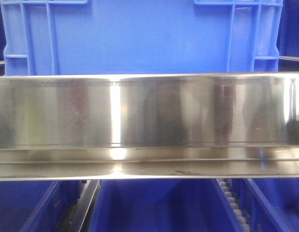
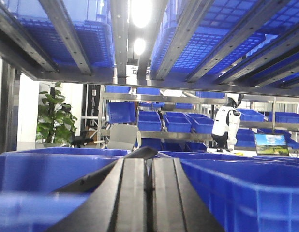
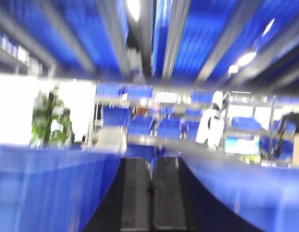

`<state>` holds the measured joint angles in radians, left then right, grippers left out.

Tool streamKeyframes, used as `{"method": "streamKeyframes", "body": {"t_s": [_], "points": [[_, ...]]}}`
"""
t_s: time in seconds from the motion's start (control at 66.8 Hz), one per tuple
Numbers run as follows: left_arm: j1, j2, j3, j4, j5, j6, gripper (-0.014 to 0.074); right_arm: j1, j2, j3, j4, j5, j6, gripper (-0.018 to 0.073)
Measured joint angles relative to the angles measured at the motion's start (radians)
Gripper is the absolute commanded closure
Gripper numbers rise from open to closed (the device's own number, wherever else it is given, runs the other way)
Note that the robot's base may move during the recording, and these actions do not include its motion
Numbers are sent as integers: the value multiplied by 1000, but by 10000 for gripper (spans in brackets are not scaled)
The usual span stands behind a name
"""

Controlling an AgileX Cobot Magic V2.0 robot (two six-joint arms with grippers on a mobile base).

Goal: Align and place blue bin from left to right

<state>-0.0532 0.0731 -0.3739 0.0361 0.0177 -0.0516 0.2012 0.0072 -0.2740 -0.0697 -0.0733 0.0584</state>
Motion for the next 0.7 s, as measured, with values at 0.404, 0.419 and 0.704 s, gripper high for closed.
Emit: {"method": "streamKeyframes", "body": {"t_s": [0.404,0.419,0.704], "points": [[0,419,-355,-16,264,0,707,0,332,-347,0,374,6,645],[0,432,-370,-18,271,0,707,0,345,-359,0,394,8,645],[0,594,-437,-28,204,0,707,0,521,-501,2,563,8,645]]}}
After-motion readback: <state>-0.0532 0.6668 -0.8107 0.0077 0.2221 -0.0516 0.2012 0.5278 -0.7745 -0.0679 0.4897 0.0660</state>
